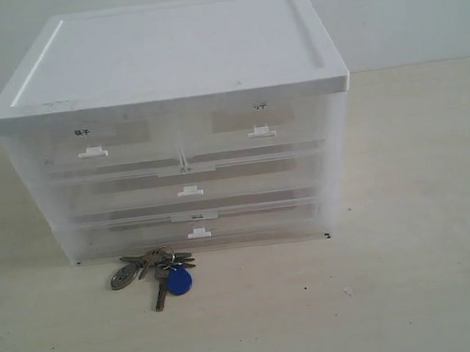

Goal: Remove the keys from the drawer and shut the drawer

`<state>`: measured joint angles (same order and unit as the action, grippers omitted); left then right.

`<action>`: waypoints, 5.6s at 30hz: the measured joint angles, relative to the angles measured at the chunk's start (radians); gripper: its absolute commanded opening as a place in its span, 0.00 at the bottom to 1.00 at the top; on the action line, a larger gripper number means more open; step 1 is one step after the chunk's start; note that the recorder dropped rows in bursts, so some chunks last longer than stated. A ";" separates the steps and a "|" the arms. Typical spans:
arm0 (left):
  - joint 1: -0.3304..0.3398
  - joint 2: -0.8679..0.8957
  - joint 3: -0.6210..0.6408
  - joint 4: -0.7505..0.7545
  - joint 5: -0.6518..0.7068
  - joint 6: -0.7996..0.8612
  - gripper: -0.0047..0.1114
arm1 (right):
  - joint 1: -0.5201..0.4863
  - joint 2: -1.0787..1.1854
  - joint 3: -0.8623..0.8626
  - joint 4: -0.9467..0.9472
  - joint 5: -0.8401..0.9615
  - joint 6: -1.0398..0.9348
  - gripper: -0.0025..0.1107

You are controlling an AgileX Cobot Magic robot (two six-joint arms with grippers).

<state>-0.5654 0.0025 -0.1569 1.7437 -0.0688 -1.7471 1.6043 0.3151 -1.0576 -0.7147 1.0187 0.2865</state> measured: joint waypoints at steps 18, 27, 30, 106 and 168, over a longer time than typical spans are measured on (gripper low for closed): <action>0.000 0.000 0.000 -0.016 -0.064 -0.055 0.08 | 0.000 0.000 0.000 0.053 0.002 0.140 0.02; 0.000 0.000 0.000 -0.016 -0.064 -0.056 0.08 | 0.000 0.000 0.000 0.055 0.002 0.141 0.02; 0.000 0.000 0.000 -0.016 -0.064 -0.056 0.08 | 0.000 0.000 0.000 0.055 0.002 0.141 0.02; 0.612 0.000 0.153 -1.703 0.368 1.714 0.08 | 0.000 0.000 0.000 0.055 0.004 0.142 0.02; 0.612 0.000 0.153 -1.703 0.374 1.714 0.08 | -1.305 0.006 1.052 0.679 -1.428 -0.173 0.02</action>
<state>0.0465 0.0025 -0.0036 0.0410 0.3054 -0.0335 0.2998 0.3207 -0.0057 -0.0355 -0.4092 0.1140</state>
